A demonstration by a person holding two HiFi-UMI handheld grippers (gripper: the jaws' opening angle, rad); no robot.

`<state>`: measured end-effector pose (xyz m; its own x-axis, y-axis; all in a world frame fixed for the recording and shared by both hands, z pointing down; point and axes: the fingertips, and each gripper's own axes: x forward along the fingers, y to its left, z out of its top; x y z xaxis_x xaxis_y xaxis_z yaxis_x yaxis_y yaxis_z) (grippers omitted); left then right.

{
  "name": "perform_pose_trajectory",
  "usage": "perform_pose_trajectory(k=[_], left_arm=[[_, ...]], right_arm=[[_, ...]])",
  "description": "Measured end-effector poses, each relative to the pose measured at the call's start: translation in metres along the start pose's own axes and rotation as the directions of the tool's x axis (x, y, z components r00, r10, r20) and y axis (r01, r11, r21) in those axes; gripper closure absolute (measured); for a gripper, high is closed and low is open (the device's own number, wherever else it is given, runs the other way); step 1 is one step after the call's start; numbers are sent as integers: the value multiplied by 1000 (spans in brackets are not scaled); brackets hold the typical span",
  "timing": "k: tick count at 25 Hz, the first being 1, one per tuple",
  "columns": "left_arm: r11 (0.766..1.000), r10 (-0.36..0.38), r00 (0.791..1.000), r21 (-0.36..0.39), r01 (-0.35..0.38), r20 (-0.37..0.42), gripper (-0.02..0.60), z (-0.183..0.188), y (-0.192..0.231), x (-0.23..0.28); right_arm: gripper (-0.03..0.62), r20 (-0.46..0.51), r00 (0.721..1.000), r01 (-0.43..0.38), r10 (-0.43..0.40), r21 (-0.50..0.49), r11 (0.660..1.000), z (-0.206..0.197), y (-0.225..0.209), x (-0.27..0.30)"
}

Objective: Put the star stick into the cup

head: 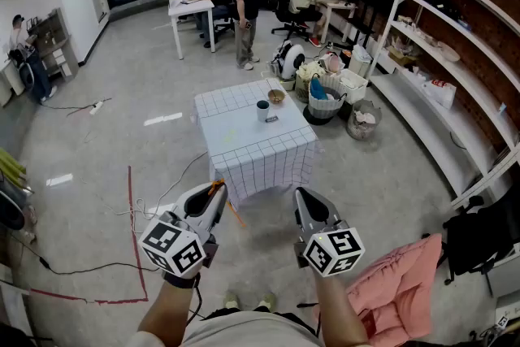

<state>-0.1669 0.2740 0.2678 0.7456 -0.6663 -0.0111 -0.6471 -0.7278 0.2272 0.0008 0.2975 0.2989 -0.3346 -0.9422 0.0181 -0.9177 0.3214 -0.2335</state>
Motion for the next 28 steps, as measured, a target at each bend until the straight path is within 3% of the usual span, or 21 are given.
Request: perform_pose_trajectory(k=[15,28], left_arm=[[1000,10,1000,2,-10,1,558,-7,-22,7],[1000,18,1000,6,-18,-3,558,-13,-43,38]], right_arm=[[582,10,999,-33,32,8,999,2,-8,-20],[582,17,1000,-19,19,32,999,1,-50,-38]])
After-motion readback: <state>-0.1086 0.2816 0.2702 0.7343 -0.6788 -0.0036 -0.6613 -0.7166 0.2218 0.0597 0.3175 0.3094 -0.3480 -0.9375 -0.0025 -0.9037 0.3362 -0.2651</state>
